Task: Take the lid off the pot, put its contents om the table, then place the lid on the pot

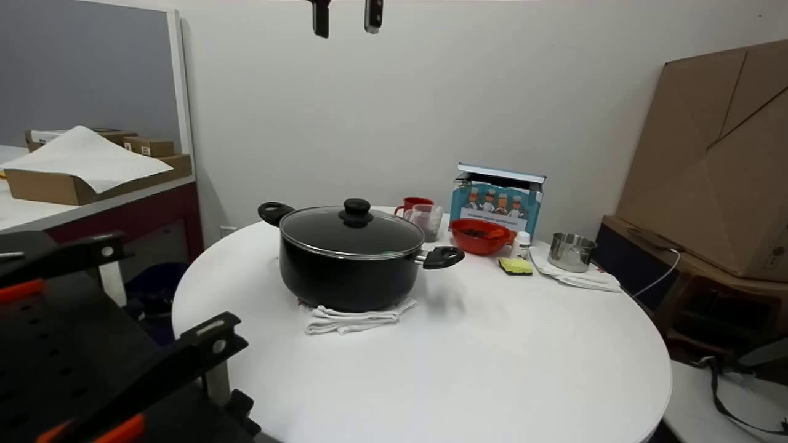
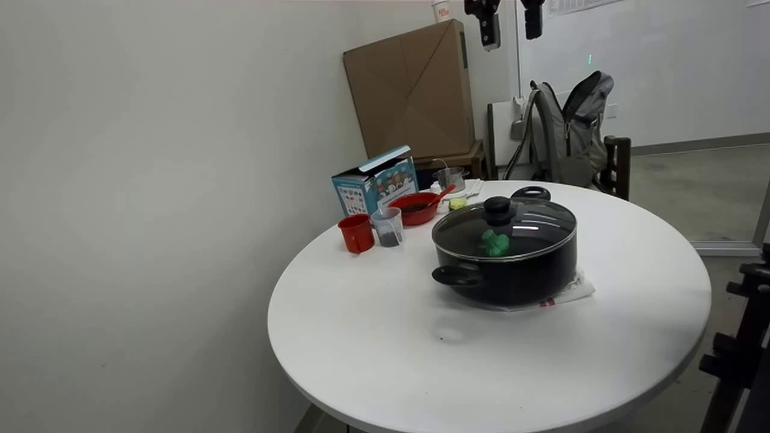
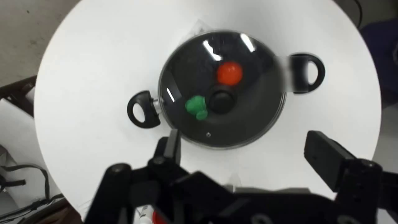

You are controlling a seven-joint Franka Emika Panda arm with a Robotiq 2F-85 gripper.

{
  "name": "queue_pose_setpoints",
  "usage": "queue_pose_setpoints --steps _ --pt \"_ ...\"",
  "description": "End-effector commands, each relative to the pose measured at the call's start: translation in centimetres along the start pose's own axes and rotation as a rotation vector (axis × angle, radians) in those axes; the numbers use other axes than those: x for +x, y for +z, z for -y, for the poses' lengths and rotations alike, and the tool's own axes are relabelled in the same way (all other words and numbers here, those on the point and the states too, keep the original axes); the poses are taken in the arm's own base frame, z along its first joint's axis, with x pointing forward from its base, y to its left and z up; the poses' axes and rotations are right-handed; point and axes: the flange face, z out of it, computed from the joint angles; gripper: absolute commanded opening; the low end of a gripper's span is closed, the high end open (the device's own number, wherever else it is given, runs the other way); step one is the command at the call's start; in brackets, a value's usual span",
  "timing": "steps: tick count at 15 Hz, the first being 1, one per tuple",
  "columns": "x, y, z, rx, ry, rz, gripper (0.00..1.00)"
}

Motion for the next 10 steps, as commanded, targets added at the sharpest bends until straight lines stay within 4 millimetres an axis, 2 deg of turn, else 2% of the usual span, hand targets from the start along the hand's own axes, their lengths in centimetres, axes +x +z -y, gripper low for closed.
queue_pose_setpoints --steps 1,2,5,10 --pt "3.6 0.8 -1.8 0.039 0.1 -0.084 1.0" --pt "4.4 1.5 -2.2 0.04 0.11 -0.086 1.0" --pt "6.2 5.6 -2.2 0.023 0.122 -0.033 1.0" --pt "7.8 11.9 0.5 0.012 0.089 0.083 1.0"
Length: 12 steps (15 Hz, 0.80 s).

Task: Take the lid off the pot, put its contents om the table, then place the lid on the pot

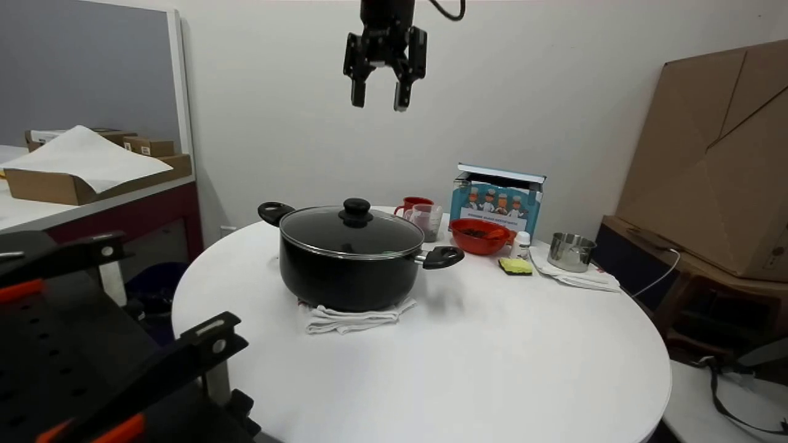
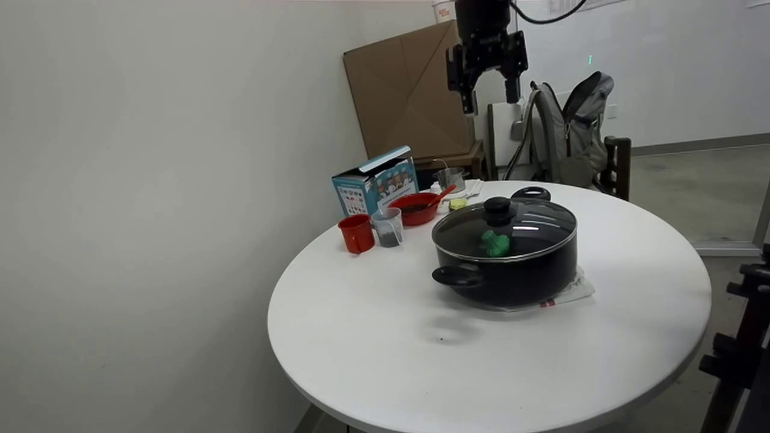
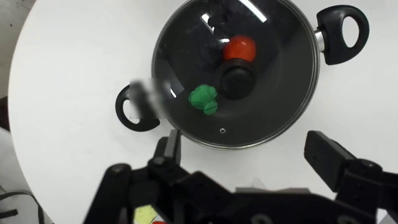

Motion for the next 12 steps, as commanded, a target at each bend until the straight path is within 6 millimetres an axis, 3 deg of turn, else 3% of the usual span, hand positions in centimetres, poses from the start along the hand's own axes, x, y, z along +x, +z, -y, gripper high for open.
queue_pose_setpoints --steps 1,6,12 --pt "1.8 3.5 2.5 -0.015 -0.015 0.051 1.0" --pt "1.2 7.6 4.7 -0.077 -0.059 0.067 1.0" --pt "0.5 11.6 4.2 -0.165 -0.089 0.088 1.0"
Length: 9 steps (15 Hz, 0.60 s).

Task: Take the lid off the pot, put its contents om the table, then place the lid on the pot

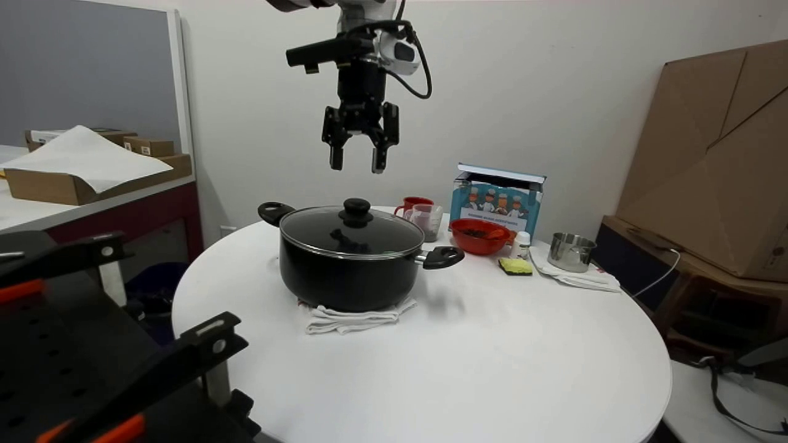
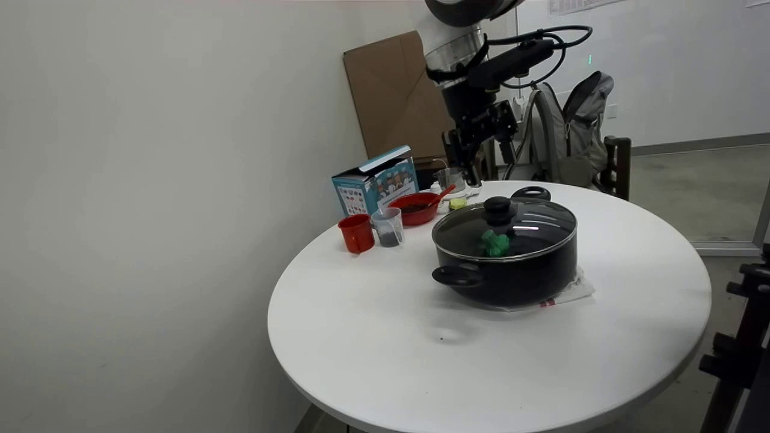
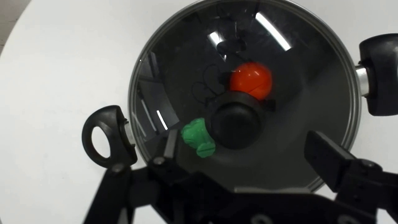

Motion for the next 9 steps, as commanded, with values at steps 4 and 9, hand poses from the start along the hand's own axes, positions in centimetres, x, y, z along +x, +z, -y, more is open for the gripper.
queue_pose_setpoints --steps 4,9 --pt "0.6 2.9 -0.8 -0.064 0.015 -0.019 1.0" --pt "1.2 3.7 -0.4 -0.035 0.025 -0.043 1.0"
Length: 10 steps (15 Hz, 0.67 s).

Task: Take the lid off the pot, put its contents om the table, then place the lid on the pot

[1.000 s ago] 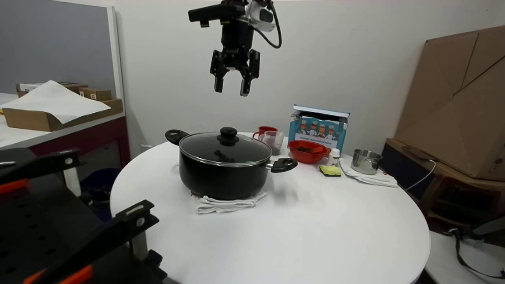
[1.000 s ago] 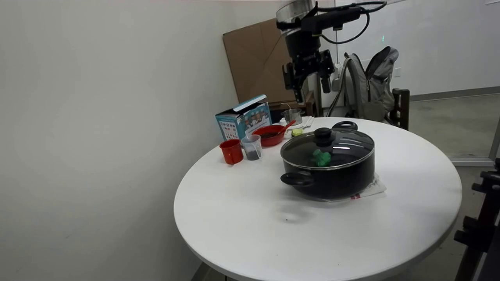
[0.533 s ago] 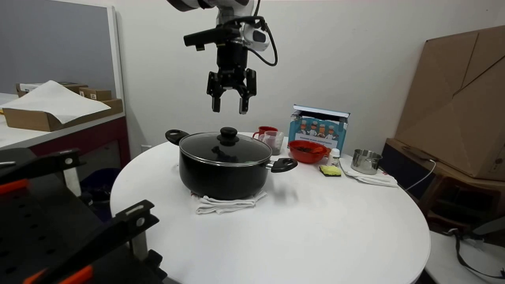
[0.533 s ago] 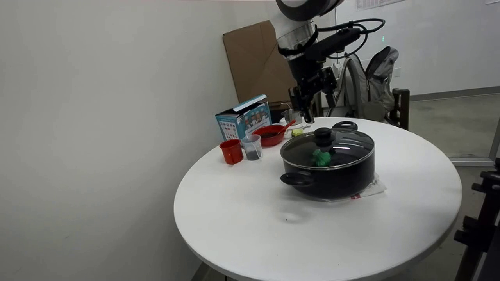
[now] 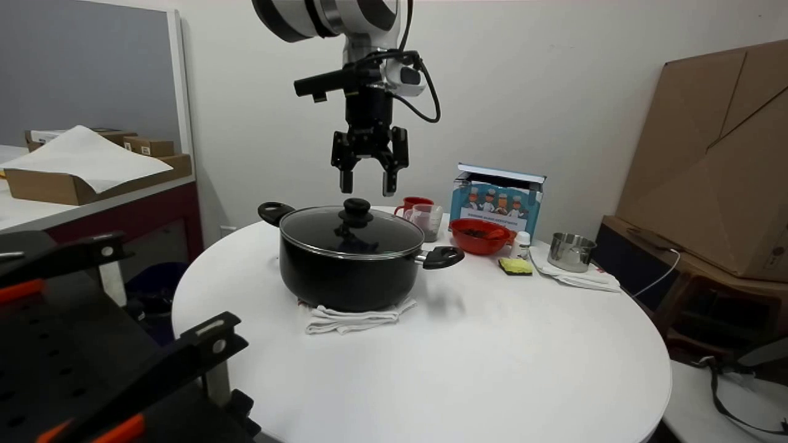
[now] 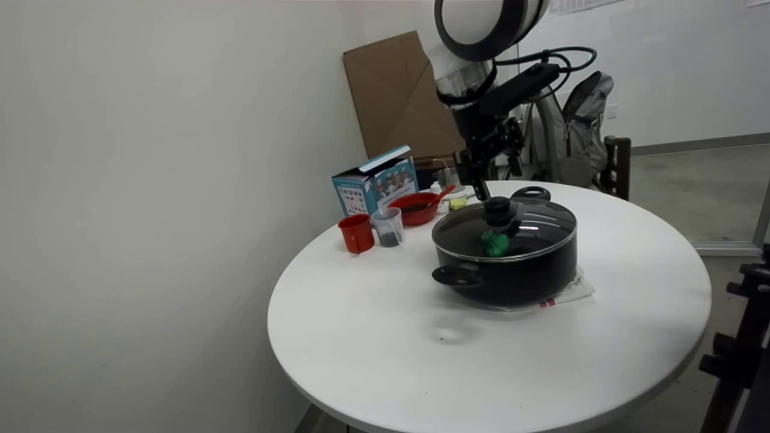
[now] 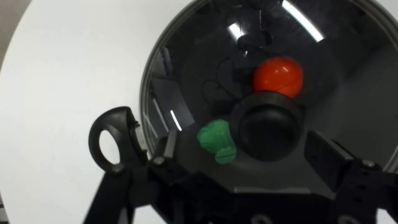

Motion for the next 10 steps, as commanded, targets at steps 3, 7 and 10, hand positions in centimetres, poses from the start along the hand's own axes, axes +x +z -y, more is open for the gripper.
queue_pose_setpoints --steps 3,7,10 --pt "0.7 0.8 1.1 0.015 0.007 -0.029 1.0" --pt "0.9 1.7 1.0 0.015 0.01 -0.016 0.96" --pt "1.1 2.0 0.8 0.013 0.009 -0.016 0.67"
